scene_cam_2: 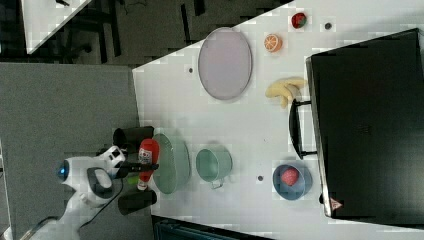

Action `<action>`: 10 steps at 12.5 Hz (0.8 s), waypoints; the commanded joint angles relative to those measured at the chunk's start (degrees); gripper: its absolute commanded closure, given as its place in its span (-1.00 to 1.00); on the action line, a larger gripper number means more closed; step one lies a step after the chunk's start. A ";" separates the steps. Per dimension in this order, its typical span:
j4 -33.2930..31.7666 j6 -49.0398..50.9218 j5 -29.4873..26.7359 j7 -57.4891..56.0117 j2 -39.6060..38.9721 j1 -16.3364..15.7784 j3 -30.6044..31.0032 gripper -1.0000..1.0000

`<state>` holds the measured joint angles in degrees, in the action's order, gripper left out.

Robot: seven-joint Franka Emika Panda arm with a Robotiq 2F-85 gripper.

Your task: Pick Ketchup from the table and place it in strainer.

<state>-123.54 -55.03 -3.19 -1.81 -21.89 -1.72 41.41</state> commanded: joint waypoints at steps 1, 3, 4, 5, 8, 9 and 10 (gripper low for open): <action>0.08 -5.24 3.27 5.43 -3.32 -0.03 -1.47 -0.73; 0.14 -6.29 3.91 5.53 -4.33 0.02 -2.09 -1.00; 0.29 -6.07 3.70 7.15 -3.15 0.40 -2.18 -1.00; 0.30 -5.16 3.59 10.11 -1.08 1.00 -2.14 -1.00; 0.40 -0.66 3.50 13.74 8.56 4.11 -2.25 -1.00; 0.76 1.42 3.50 13.74 12.25 5.68 -2.44 -1.00; 1.28 4.13 3.37 13.74 15.78 7.33 -2.98 -1.00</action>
<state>-124.89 -52.29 0.36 8.20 -9.29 2.54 38.44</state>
